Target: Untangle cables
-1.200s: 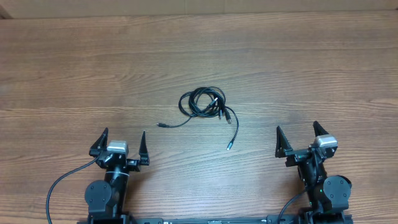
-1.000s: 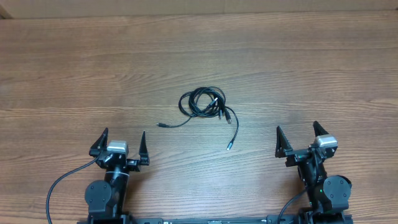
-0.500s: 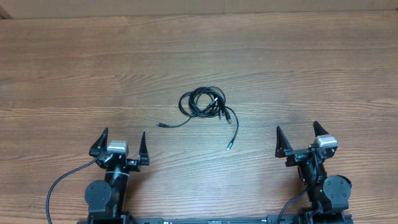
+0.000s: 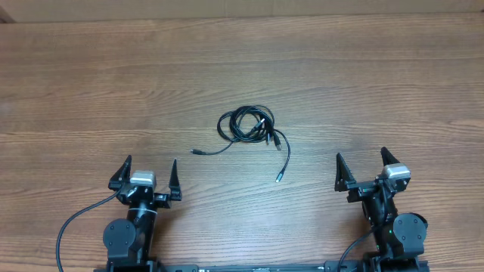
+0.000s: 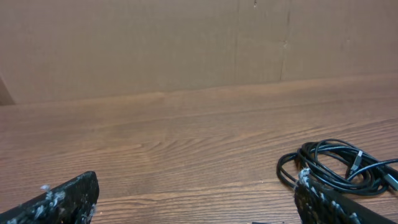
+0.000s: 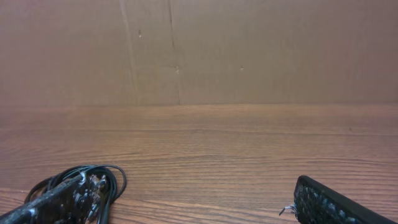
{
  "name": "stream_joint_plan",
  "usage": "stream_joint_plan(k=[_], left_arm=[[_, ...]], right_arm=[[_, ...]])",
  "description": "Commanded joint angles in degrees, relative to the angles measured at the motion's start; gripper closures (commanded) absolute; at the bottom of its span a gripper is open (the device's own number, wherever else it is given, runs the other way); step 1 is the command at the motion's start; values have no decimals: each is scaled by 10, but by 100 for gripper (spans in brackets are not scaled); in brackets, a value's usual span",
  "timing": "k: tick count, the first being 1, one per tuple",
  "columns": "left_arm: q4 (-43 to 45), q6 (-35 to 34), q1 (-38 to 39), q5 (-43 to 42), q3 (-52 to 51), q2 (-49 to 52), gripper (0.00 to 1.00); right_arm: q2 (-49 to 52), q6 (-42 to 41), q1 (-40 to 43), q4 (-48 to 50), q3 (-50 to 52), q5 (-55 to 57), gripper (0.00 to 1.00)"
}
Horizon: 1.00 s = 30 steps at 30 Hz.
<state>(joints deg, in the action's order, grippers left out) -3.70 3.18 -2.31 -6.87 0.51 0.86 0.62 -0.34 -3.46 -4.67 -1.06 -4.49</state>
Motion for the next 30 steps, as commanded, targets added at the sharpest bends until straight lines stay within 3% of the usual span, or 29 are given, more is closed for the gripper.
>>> stream_joint_plan(k=[1, 19, 30], left_arm=[[-2, 7, -3, -1, -2, -5, 0], [-1, 3, -3, -3, -2, -5, 1], [-29, -86, -3, -2, 14, -5, 0]], right_arm=[[-5, 2, -3, 2, 6, -1, 0], [-5, 2, -3, 3, 6, -1, 0], [-4, -12, -3, -9, -1, 1, 0]])
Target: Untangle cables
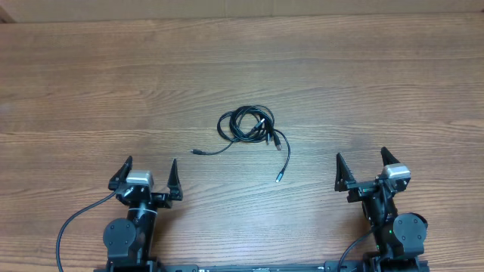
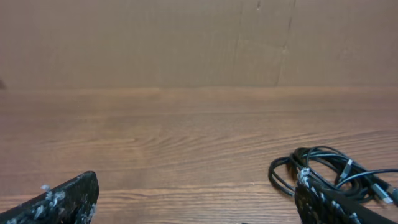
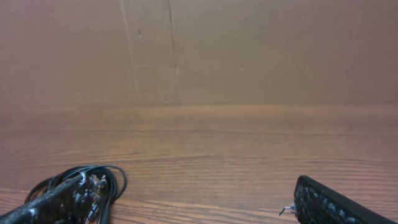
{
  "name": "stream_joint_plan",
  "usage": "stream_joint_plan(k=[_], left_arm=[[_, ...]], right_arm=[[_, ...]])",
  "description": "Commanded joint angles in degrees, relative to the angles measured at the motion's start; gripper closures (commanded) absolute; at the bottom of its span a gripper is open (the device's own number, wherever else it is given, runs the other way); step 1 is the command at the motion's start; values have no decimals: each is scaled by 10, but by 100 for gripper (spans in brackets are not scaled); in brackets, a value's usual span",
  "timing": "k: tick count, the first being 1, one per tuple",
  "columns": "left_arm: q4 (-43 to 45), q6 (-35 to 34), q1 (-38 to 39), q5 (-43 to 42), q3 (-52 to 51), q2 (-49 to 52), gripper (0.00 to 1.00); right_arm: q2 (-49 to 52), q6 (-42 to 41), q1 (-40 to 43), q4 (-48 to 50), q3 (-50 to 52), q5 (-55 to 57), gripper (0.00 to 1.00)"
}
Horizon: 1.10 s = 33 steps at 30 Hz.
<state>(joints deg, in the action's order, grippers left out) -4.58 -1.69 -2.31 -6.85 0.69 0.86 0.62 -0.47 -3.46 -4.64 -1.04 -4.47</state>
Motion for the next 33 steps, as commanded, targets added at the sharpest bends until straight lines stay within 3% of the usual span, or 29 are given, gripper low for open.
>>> stream_joint_plan(k=[1, 8, 15, 23, 27, 30, 33], left_arm=[[-29, -37, -3, -2, 17, -5, 0], [-112, -37, -3, -2, 85, 17, 0], [-125, -52, -3, -17, 178, 153, 0], [-194, -63, -3, -64, 329, 364, 0], [-264, -72, -3, -94, 445, 482, 0], [-390, -72, -3, -95, 562, 575, 0], [-459, -71, -3, -92, 612, 622, 0]], right_arm=[[-4, -13, -3, -20, -7, 5, 0], [35, -17, -3, -79, -58, 18, 0], [151, -75, -3, -94, -132, 16, 0], [297, -75, -3, -176, -241, -10, 0], [380, -75, -3, -258, -321, -16, 0], [457, -75, -3, -340, -399, -16, 0], [503, -74, -3, -384, -444, -16, 0]])
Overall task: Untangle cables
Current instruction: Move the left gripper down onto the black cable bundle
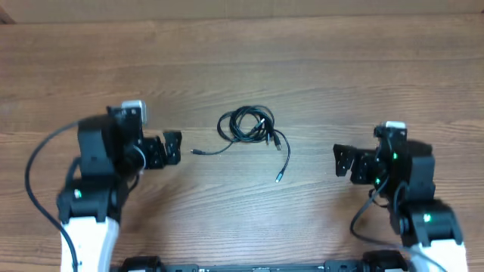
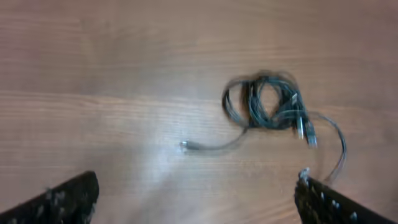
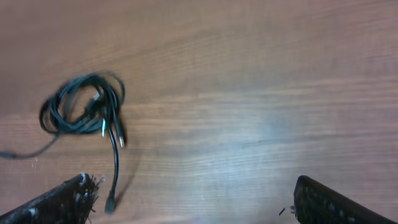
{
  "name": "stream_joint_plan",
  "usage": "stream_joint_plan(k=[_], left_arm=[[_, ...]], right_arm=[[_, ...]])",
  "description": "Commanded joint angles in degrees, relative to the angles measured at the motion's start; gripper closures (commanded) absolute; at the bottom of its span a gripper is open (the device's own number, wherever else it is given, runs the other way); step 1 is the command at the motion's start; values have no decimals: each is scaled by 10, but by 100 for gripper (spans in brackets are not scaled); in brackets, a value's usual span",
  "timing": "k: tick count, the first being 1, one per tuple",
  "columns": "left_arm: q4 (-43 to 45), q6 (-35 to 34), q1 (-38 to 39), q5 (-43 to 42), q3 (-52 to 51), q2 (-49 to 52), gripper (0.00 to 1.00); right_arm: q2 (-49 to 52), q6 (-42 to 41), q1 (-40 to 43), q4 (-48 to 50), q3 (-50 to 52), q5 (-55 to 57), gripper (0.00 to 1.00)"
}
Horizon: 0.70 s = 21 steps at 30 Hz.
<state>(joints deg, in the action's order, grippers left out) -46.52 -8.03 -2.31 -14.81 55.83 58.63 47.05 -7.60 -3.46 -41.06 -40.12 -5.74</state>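
A black tangle of cables [image 1: 246,125] lies coiled at the table's middle. One loose end runs left to a small plug [image 1: 195,152], and another runs down to a plug [image 1: 279,178]. My left gripper [image 1: 151,151] hangs open to the left of the coil, looking down on the coil [image 2: 267,102] and the left plug [image 2: 185,145]. My right gripper [image 1: 370,165] hangs open to the right, with the coil [image 3: 81,106] at its far left and the lower plug [image 3: 111,202] by its left finger. Neither gripper touches the cables.
The wooden table [image 1: 363,75] bears only the cables. A cardboard wall edge [image 1: 242,9] runs along the far side. Each arm's own black lead [image 1: 41,162] loops beside its base.
Both arms have risen from the near edge and come forward towards the coil, and their wrist cameras now look down on the table. The cables lie as before. Both grippers stay open.
Both arms first sat low at the near edge, open, looking along the table at the back wall. A second later the left wrist view had shifted slightly and the right had not. Now both hang raised on either side of the untouched coil.
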Motion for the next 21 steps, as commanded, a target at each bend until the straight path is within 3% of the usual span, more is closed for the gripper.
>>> stream_joint_plan(k=[1, 5, 10, 16, 21], left_arm=[[-42, -8, -3, -13, 63, 56, 0], [-43, -16, -3, -27, 62, 104, 0], [51, -23, 4, -113, 63, 138, 0], [95, -38, 94, -2, 123, 209, 1], [106, -47, 149, 8, 177, 296, 6]], right_arm=[[53, -3, -3, -28, -64, -3, 0], [91, -3, -3, -29, -80, -9, 0], [95, -3, -3, -26, -80, -32, 0], [95, -4, -3, -18, -80, -34, 0], [95, -4, -3, -17, -80, -34, 0]])
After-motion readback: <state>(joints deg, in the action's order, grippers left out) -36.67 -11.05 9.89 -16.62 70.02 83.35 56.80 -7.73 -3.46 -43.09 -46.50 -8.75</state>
